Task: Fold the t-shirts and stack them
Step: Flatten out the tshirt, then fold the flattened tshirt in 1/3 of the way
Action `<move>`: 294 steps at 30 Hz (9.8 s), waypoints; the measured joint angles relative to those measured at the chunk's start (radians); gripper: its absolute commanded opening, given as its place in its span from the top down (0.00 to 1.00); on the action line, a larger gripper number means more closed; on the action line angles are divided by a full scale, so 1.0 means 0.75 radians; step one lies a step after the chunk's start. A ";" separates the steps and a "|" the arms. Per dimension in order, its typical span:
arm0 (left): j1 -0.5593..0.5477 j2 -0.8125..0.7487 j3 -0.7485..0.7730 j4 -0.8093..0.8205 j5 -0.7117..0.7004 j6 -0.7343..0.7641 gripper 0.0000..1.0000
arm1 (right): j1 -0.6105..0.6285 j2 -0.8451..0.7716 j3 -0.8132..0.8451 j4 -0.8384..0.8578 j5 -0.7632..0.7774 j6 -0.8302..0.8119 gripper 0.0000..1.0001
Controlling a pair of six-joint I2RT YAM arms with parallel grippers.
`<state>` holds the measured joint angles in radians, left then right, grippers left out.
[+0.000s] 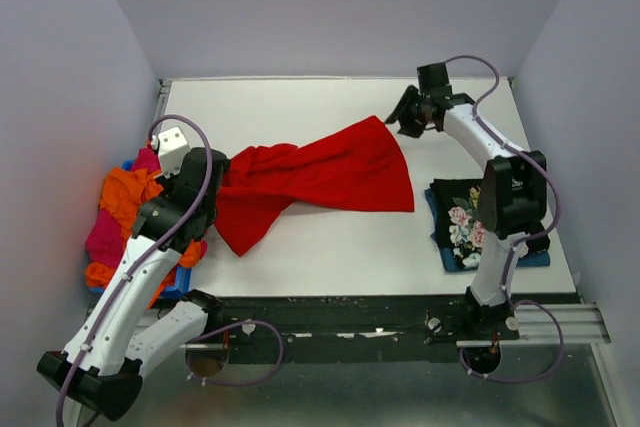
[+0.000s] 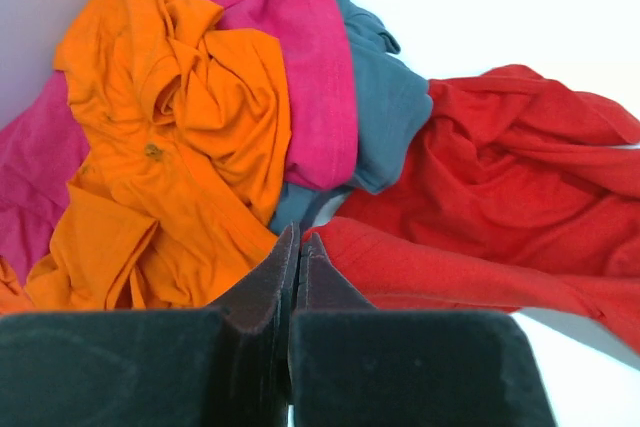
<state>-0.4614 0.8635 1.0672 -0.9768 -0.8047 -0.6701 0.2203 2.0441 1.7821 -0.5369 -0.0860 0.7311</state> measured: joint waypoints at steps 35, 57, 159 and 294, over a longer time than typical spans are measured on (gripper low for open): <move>0.115 0.017 -0.122 0.284 0.318 0.233 1.00 | 0.006 -0.620 -1.263 0.234 0.095 0.017 0.79; 0.115 0.057 -0.120 0.293 0.462 0.230 1.00 | -0.028 -0.729 -1.243 0.173 0.145 0.034 0.99; 0.226 0.988 1.080 1.640 0.742 0.899 1.00 | -0.506 -0.231 0.232 0.354 -0.769 0.351 0.99; 0.306 1.491 0.420 1.635 0.575 0.680 1.00 | -0.241 -0.418 -0.999 0.222 0.087 0.237 0.54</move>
<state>-0.2321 1.9816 1.3823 0.2497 -0.3737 -0.1600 0.0399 1.7309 1.0328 -0.3706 -0.0204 0.9085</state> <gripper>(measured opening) 0.009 0.469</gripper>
